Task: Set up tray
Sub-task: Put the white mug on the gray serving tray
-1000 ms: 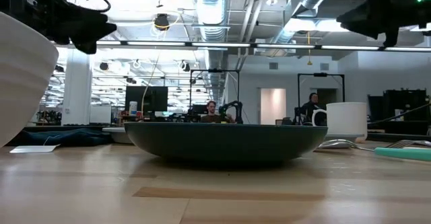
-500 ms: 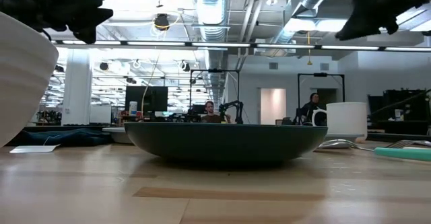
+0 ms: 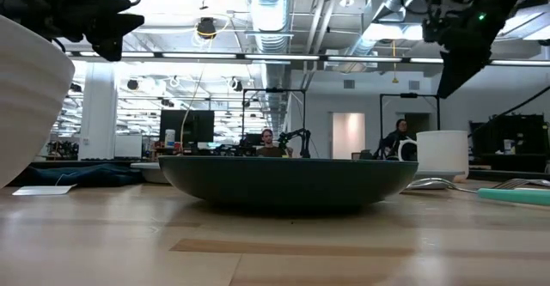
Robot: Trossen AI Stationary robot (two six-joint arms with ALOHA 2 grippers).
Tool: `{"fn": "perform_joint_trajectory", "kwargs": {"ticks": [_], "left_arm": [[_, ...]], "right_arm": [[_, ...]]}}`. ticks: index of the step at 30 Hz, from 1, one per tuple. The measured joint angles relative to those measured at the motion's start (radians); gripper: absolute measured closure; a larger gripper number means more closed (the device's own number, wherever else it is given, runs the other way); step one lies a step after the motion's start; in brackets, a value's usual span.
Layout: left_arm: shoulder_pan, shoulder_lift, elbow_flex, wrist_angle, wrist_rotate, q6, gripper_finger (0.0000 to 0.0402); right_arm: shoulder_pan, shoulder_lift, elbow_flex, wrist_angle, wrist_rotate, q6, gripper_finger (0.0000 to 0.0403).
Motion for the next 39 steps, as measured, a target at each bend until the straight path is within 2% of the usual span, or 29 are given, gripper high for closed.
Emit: {"fn": "perform_joint_trajectory", "kwargs": {"ticks": [4,8,13,22,30,34,39], "left_arm": [[0.000,0.000,0.000,0.007,-0.022,-0.009,0.0247],[0.000,0.000,0.000,0.015,-0.053,-0.061,0.0247],[0.000,0.000,0.000,0.020,-0.053,-0.107,0.0247],[0.000,0.000,0.000,0.023,-0.053,-0.169,0.0247],[0.000,0.000,0.000,0.024,-0.051,-0.176,0.0247],[0.000,0.000,0.000,0.028,-0.051,-0.179,0.0247],[0.000,0.000,0.000,0.028,-0.050,-0.204,0.0247]], "right_arm": [[-0.040,0.054,0.007,0.005,0.013,-0.096,0.0290],[-0.062,0.092,0.007,0.008,0.050,-0.102,0.0290],[-0.061,0.127,0.007,0.004,0.046,-0.104,0.0290],[-0.024,0.147,0.007,0.016,-0.154,-0.130,0.0290],[0.001,0.147,0.007,0.023,-0.160,-0.013,0.0288],[0.001,0.147,0.007,0.023,-0.159,0.037,0.0269],[0.001,0.147,0.007,0.024,-0.159,0.073,0.0220]]}}
